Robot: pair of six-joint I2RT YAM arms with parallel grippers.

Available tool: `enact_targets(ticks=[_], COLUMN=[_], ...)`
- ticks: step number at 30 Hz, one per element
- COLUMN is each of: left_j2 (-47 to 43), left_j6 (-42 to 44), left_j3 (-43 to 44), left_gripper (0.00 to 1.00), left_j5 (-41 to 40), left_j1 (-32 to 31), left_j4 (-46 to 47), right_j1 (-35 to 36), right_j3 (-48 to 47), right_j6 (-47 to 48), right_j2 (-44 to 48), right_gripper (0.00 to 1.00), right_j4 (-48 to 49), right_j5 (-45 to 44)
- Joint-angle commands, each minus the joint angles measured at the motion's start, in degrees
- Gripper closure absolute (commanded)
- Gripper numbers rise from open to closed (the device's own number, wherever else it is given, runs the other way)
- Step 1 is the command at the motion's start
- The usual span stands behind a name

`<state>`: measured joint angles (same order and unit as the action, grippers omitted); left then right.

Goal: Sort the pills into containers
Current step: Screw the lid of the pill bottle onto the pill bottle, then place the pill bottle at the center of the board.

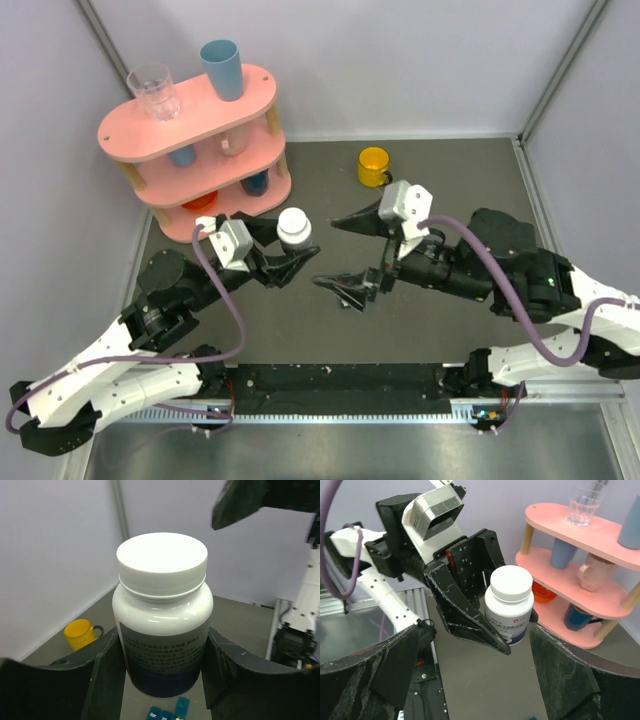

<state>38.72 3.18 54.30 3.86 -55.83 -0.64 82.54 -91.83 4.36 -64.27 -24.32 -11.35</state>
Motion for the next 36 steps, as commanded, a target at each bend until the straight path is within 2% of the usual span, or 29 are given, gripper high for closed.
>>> enact_targets(ticks=[1, 4, 8, 16, 21, 28, 36], left_j2=[-0.8, -0.2, -0.7, 0.0, 1.4, 2.5, 3.4], left_j6=[-1.6, -2.5, -3.0, -1.9, 0.7, 2.2, 3.9], left_j3=[0.9, 1.3, 0.6, -0.6, -0.7, -1.0, -0.8], left_gripper=[1.00, 1.00, 1.00, 1.00, 1.00, 1.00, 1.00], left_j5=[15.0, 18.6, 17.6, 6.7, 0.6, -2.3, -3.3], left_j1=[-0.2, -0.2, -0.2, -0.2, -0.2, -0.2, -0.2], left_j4=[1.2, 0.9, 0.9, 0.9, 0.9, 1.7, 3.1], right_j1=[0.7, 0.7, 0.6, 0.7, 0.7, 0.6, 0.4], right_j3=[2.6, 2.8, 2.2, -0.7, -2.1, -5.5, -9.6], right_j6=[0.8, -2.5, -8.0, -11.9, -14.0, -15.6, -18.5], right_j2=[3.1, 2.8, 1.0, -4.7, -7.6, -10.8, -15.3], right_gripper=[0.11, 0.12, 0.16, 0.20, 0.22, 0.26, 0.31], right_j4=[0.0, 0.0, -0.2, -1.1, -1.3, -3.2, -10.5], right_j5=[5.1, 0.8, -9.2, -13.7, -19.7, -23.5, -26.0])
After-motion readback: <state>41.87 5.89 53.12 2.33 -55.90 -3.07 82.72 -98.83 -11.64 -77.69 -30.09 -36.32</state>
